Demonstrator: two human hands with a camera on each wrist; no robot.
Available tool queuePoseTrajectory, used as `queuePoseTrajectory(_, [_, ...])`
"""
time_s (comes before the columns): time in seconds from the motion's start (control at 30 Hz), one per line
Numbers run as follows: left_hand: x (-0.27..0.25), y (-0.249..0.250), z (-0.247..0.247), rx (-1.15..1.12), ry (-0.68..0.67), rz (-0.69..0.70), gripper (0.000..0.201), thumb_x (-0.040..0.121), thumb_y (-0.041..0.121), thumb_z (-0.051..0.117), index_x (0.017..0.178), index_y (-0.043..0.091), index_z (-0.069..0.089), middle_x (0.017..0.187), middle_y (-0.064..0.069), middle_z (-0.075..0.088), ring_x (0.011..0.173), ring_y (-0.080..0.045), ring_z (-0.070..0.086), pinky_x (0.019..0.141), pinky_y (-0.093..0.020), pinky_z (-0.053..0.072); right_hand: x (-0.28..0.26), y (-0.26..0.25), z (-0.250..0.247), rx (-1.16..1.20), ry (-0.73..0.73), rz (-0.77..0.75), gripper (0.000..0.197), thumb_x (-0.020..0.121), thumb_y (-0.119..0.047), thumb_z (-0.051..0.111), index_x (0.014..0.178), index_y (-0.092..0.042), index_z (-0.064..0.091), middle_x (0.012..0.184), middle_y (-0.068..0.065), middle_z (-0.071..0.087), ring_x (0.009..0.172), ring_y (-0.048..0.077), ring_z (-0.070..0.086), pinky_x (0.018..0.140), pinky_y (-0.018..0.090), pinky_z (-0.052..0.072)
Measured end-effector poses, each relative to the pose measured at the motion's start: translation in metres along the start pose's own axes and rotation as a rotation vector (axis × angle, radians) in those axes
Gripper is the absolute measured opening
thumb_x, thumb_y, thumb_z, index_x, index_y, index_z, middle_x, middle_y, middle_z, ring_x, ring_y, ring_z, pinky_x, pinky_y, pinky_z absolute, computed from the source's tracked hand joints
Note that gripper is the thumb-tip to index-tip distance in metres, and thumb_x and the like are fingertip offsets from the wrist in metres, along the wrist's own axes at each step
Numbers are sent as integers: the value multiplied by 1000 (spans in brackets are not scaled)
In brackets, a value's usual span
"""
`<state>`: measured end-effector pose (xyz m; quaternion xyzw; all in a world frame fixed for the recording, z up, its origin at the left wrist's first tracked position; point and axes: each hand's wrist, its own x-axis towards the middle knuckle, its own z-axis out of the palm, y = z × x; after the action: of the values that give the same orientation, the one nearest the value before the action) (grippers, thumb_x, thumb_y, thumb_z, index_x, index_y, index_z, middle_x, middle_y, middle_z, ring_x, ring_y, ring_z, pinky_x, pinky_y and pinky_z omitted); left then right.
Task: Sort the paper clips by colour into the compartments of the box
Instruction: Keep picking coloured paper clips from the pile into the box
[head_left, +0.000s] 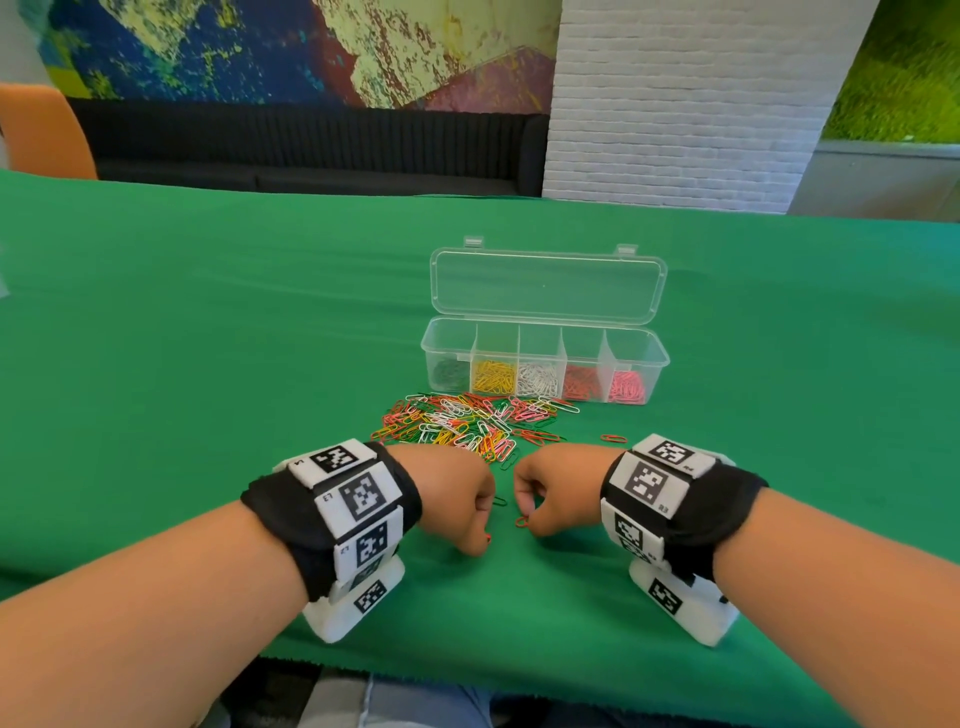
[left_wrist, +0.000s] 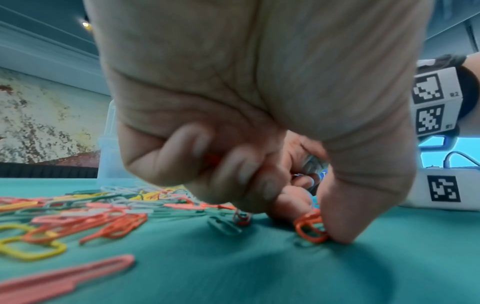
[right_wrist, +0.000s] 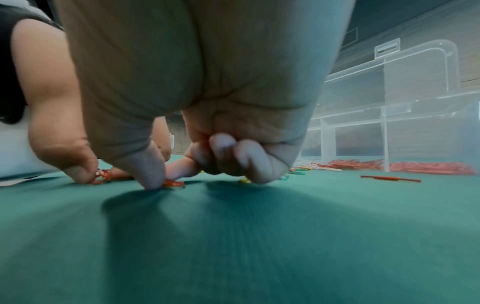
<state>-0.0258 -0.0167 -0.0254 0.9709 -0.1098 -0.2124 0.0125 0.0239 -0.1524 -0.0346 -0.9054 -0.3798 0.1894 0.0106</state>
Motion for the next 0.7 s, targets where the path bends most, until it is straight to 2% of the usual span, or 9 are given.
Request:
queuePoseTrajectory(0.07, [0, -1, 0, -17, 0, 7, 9, 79, 30, 62, 84, 23, 60, 77, 6, 57, 71, -16, 51, 59, -23, 39, 1, 0, 0, -8, -4, 6, 24, 80, -20, 61, 63, -25, 45, 63, -9, 45, 55, 5, 41, 50, 17, 32])
queuePoseTrajectory(0.13, [0, -3, -1, -43, -3, 15, 7, 79, 28, 63, 78, 23, 58, 71, 7, 55, 68, -15, 49, 58, -22, 39, 0, 0, 0, -14, -9, 13, 26, 80, -21, 61, 61, -25, 44, 63, -9, 46, 62, 12, 46, 52, 18, 33])
queuePoseTrajectory(0.23, [0, -5, 0, -56, -7, 31, 9, 80, 27, 62, 73, 23, 57, 66, 9, 52, 66, -14, 48, 58, -22, 39, 0, 0, 1, -18, 6, 30, 25, 82, -22, 58, 61, -23, 43, 63, -8, 46, 70, 16, 47, 52, 20, 34])
queuePoseTrajectory(0.4, [-3, -6, 1, -97, 28, 45, 8, 79, 22, 63, 74, 24, 56, 71, 7, 55, 67, -14, 49, 62, -26, 42, -1, 0, -1, 44, 51, 56, 23, 84, -23, 54, 64, -22, 42, 67, -4, 46, 71, 19, 45, 54, 22, 35])
queuePoseTrajectory(0.57, [-6, -4, 4, -43, 95, 78, 22, 79, 18, 63, 66, 24, 47, 73, 8, 54, 65, -11, 46, 53, -21, 36, -4, -3, -3, 27, 87, 84, 24, 84, -23, 54, 64, -22, 41, 68, -5, 45, 72, 18, 45, 51, 20, 32])
queuePoseTrajectory(0.7, [-6, -2, 5, -22, 113, 83, 20, 80, 17, 61, 67, 24, 48, 78, 6, 56, 68, -13, 47, 51, -19, 34, -6, -4, -3, 16, 102, 90, 24, 83, -24, 55, 64, -22, 41, 68, -6, 46, 72, 17, 45, 49, 20, 30])
